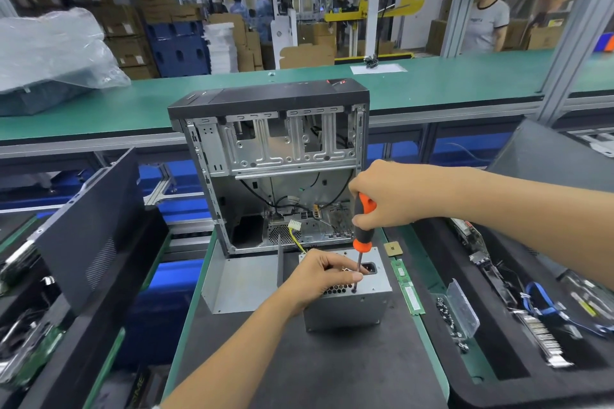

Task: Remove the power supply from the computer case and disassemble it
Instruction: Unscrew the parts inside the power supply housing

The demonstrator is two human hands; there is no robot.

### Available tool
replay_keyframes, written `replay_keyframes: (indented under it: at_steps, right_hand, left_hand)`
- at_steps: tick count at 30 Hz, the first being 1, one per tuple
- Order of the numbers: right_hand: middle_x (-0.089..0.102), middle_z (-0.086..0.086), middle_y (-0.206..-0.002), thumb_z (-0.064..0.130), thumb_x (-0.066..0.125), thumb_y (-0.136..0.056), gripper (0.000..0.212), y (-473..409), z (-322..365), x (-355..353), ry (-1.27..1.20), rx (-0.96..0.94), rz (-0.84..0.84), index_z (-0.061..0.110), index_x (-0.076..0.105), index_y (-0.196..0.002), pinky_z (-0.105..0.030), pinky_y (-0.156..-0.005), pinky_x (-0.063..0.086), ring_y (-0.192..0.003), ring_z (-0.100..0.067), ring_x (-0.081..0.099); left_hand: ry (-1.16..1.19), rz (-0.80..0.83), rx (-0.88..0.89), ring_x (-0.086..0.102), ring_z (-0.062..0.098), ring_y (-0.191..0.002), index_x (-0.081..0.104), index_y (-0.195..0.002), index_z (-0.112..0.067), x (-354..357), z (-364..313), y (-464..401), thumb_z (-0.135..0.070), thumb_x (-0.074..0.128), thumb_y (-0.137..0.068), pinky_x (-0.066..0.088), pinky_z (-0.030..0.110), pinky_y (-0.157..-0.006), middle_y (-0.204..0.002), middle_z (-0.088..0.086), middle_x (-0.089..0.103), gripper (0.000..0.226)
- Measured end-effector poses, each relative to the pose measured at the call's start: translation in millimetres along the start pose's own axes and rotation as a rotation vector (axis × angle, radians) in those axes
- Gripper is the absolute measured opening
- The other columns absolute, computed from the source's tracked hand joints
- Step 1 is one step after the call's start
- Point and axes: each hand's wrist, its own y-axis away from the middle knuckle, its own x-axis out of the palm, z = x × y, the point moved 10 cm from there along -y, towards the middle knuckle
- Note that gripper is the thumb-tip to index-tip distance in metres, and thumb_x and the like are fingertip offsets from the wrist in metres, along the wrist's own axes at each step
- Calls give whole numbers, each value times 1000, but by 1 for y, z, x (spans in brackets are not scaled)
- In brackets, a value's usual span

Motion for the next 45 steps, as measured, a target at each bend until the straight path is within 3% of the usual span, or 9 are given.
replay_keyframes:
  at_steps: [5,12,24,27,31,36,39,41,45]
  right_hand:
    - [47,-1,-62,44,54,-90,34,-1,2,-1,6,-6,4,11,51,-84,-24,-46,32,-58,-20,45]
    - [47,-1,-62,45,53,-91,37,1,6,-2,27,-21,8,16,42,-72,-24,-46,31,-58,-19,46]
    - [42,2,-61,47,54,-90,35,3,8,-2,14,-20,-11,12,52,-88,-23,-48,34,-51,-13,38]
    - [40,4,-67,45,52,-93,31,4,12,2,38,-50,23,15,49,-97,-23,-48,31,-56,-10,40]
    - [44,7,-82,37,56,-94,23,6,26,6,41,-141,125,22,44,-105,-28,-58,32,-82,-16,46]
    - [34,8,-96,20,62,-90,25,11,52,6,56,-310,163,31,44,-104,-23,-52,24,-71,-8,38]
    - [41,9,-94,48,68,-82,42,12,38,5,-5,-218,214,29,47,-113,-24,-61,38,-84,-12,47]
    - [56,3,-86,77,52,-73,68,11,19,-1,-26,-45,190,20,49,-109,-31,-64,50,-78,-16,61]
    - [43,0,-67,64,30,-92,56,5,18,-5,181,30,46,10,46,-93,-30,-53,37,-59,-16,46]
  left_hand:
    - [20,11,-1,56,0,-64,76,-96,-8,1,1,1,-12,74,-85,45,12,-70,-62,-12,66,12]
    - [15,5,-10,56,10,-74,80,-89,-20,0,-1,2,-18,77,-82,46,18,-74,-89,18,72,8]
    - [-12,5,-20,48,15,-73,80,-92,-18,0,0,3,-23,78,-82,42,21,-75,-74,8,64,10]
    - [-14,18,-22,47,19,-75,80,-89,-21,1,-3,5,-22,77,-83,43,26,-79,-81,29,62,6]
    - [-9,47,-28,38,17,-70,79,-96,-20,4,-1,6,-22,75,-85,40,25,-77,-65,5,53,11]
    - [-28,64,-5,62,16,-89,80,-82,-29,6,-9,10,-16,73,-86,48,20,-83,-93,16,70,15]
    - [-55,43,20,59,16,-83,79,-82,-28,7,-11,9,-17,73,-87,46,24,-81,-98,25,69,14]
    - [-48,21,28,53,19,-83,79,-82,-27,6,-10,7,-20,74,-86,40,31,-81,-93,30,65,10]
    - [-34,27,32,53,19,-83,79,-84,-26,7,-9,6,-26,74,-84,42,32,-81,-100,32,64,5]
